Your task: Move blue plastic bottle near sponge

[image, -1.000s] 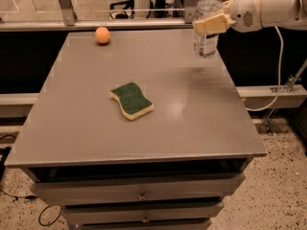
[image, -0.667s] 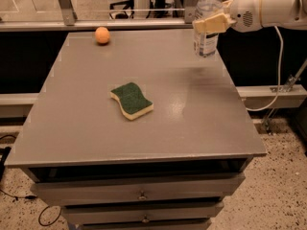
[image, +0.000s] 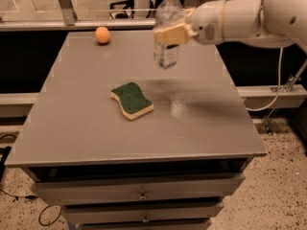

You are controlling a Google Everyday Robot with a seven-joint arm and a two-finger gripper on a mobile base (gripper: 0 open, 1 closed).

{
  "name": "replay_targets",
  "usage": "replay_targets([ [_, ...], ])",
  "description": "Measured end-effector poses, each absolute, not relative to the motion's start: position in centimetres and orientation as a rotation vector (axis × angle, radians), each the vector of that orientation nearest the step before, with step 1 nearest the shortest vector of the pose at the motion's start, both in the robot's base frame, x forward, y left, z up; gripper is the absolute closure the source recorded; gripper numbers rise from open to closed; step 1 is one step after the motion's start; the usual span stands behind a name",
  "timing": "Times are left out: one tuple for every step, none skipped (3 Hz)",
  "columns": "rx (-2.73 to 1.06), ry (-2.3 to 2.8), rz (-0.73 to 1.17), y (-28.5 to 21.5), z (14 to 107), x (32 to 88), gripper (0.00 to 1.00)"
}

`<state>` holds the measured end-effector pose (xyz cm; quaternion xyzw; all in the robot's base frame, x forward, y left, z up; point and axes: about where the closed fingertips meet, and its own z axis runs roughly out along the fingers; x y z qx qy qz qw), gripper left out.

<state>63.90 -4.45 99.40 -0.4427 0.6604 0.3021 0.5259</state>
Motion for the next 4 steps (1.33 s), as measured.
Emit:
replay_targets([
  [-1.085, 1.546, 0.839, 1.2, 97.7, 61.1, 1.0],
  [-1.107, 1.544, 0.886, 3.9, 95.6, 60.1, 1.0],
  [-1.122, 1.538, 0.865, 4.4, 94.8, 60.5, 1.0],
  [-1.12, 1.526, 0.778, 2.6, 96.0, 62.3, 1.0],
])
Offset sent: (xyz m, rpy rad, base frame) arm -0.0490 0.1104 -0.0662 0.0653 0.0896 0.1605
